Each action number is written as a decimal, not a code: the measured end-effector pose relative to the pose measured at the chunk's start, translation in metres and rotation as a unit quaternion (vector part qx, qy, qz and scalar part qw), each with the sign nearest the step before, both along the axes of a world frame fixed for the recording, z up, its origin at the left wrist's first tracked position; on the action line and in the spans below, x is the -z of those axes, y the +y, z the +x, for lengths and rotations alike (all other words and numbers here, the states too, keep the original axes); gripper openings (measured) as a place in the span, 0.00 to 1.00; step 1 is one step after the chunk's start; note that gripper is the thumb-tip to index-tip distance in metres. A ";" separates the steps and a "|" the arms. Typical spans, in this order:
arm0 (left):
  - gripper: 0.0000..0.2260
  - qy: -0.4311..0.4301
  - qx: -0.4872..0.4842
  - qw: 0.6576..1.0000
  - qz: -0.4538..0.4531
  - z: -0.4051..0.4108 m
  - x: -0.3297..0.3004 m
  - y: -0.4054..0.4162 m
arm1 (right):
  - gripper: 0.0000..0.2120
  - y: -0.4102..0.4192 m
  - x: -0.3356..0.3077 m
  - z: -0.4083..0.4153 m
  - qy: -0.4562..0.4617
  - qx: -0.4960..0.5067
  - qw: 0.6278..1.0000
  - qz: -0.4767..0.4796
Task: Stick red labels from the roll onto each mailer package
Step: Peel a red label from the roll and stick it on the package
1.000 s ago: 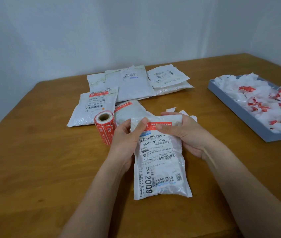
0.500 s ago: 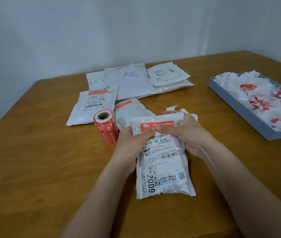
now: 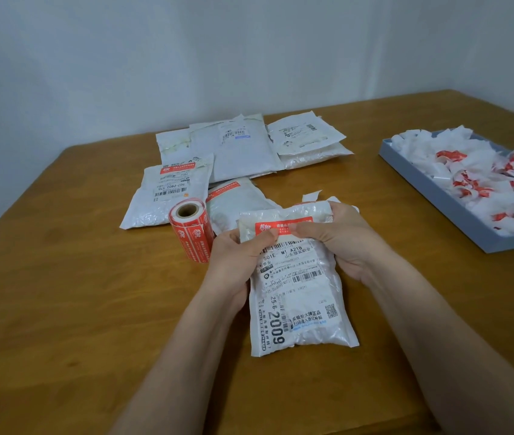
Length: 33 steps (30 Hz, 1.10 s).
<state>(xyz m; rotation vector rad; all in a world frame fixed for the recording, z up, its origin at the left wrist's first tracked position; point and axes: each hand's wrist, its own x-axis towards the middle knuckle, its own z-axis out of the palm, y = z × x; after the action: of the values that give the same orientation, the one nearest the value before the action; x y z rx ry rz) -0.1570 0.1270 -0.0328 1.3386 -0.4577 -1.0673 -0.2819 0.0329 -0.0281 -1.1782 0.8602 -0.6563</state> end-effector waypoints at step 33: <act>0.03 0.003 0.000 1.000 -0.008 0.015 -0.008 0.006 | 0.14 0.000 -0.013 -0.006 -0.118 -0.054 0.990 0.053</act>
<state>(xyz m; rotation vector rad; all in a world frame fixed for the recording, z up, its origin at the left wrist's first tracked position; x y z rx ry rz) -0.1424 0.1329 -0.0244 1.3207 -0.4609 -1.0658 -0.2883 0.0332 -0.0155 -1.0209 0.6188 -0.6386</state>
